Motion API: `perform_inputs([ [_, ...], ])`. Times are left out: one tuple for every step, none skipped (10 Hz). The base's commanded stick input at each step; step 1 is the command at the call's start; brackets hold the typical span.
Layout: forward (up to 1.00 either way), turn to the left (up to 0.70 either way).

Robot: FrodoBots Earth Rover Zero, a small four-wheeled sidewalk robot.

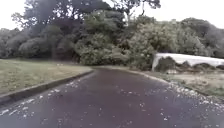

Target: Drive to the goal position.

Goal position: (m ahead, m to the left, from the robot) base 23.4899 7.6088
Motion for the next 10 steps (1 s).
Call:
perform_inputs([
  [1.00, 0.00],
  [1.00, 0.00],
  [1.00, 0.00],
  [1.00, 0.00],
  [1.00, 0.00],
  [1.00, 0.00],
  [1.00, 0.00],
  [1.00, 0.00],
  [1.00, 0.00],
  [1.00, 0.00],
])
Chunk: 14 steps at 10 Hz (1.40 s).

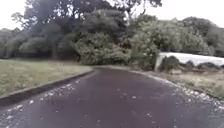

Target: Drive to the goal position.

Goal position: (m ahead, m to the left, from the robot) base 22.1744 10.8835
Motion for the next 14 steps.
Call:
perform_inputs([
  [1.00, -0.16],
  [1.00, -0.23],
  [1.00, -0.21],
  [1.00, -0.18],
  [1.00, -0.19],
  [1.00, -0.22],
  [1.00, -0.21],
  [1.00, -0.16],
  [1.00, -0.11],
  [1.00, -0.01],
  [1.00, -0.02],
  [1.00, -0.03],
  [1.00, -0.05],
  [1.00, -0.08],
])
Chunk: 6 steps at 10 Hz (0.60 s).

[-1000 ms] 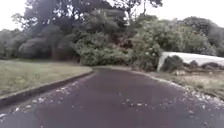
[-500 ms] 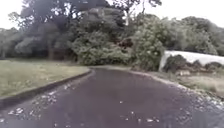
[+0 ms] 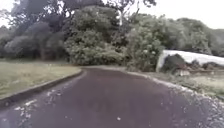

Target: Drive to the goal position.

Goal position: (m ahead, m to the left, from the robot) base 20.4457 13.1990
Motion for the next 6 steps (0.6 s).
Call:
perform_inputs([
  [1.00, -0.09],
  [1.00, -0.09],
  [1.00, 0.00],
  [1.00, 0.00],
  [1.00, 0.00],
  [1.00, 0.02],
])
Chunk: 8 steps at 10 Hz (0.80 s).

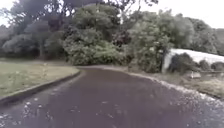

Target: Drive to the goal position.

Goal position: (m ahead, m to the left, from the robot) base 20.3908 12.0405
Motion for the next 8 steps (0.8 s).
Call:
perform_inputs([
  [1.00, 0.22],
  [1.00, 0.22],
  [1.00, 0.21],
  [1.00, 0.15],
  [1.00, 0.07],
  [1.00, 0.04],
  [1.00, 0.03],
  [1.00, 0.02],
])
